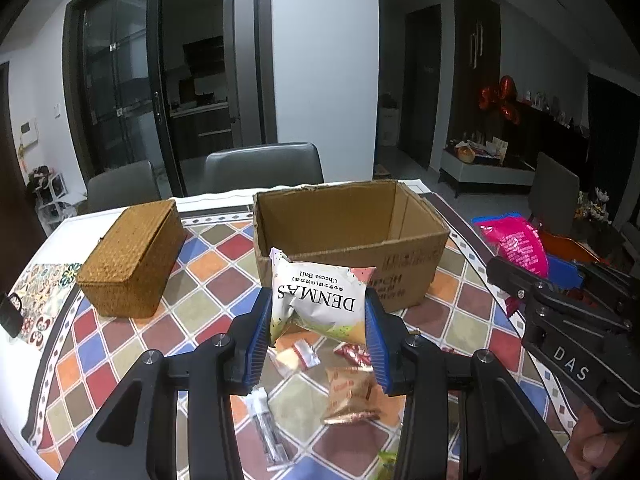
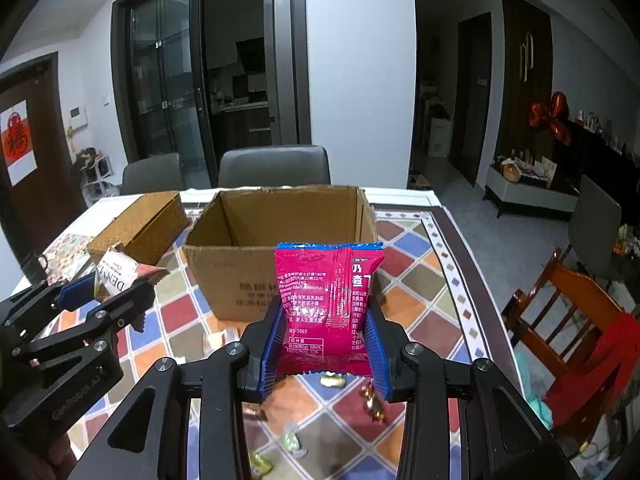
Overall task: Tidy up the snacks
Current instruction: 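Lift both held snacks and carry them over the cardboard box, then open both tools to drop the snacks into the cardboard box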
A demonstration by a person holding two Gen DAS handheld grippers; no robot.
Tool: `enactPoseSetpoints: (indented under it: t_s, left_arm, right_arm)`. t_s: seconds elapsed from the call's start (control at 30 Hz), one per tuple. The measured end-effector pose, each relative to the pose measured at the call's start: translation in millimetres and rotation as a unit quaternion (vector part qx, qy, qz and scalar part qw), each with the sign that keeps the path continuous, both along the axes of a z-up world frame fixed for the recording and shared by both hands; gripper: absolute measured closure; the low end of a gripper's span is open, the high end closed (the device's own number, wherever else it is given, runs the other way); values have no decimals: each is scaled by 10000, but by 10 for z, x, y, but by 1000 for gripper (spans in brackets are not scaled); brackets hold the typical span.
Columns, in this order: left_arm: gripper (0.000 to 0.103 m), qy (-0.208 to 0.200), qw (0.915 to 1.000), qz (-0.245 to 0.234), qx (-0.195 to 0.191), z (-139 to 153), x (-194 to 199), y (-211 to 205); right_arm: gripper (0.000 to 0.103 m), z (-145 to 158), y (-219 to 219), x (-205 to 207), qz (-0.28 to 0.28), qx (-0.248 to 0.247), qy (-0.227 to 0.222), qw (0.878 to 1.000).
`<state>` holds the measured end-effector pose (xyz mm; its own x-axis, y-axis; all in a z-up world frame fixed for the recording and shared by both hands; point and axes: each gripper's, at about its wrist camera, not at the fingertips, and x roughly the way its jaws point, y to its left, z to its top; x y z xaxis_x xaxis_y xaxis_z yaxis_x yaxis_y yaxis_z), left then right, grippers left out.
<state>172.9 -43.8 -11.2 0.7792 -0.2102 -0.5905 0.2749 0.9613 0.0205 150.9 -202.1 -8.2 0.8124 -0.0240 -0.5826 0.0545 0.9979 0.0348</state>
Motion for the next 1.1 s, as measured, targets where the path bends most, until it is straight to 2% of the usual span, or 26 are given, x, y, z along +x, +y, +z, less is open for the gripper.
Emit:
enactPoseSetpoints:
  t_s: [0.5,1.1]
  left_arm:
    - [60,-196,9998,9,-28,115,505,-60]
    - [60,-256,9996,146,3,69,1073,-94]
  right_arm:
    - [64,154,-77,459,-25,-141,-256,9996]
    - [64,116,-48,989,-6,-277,-265,9993]
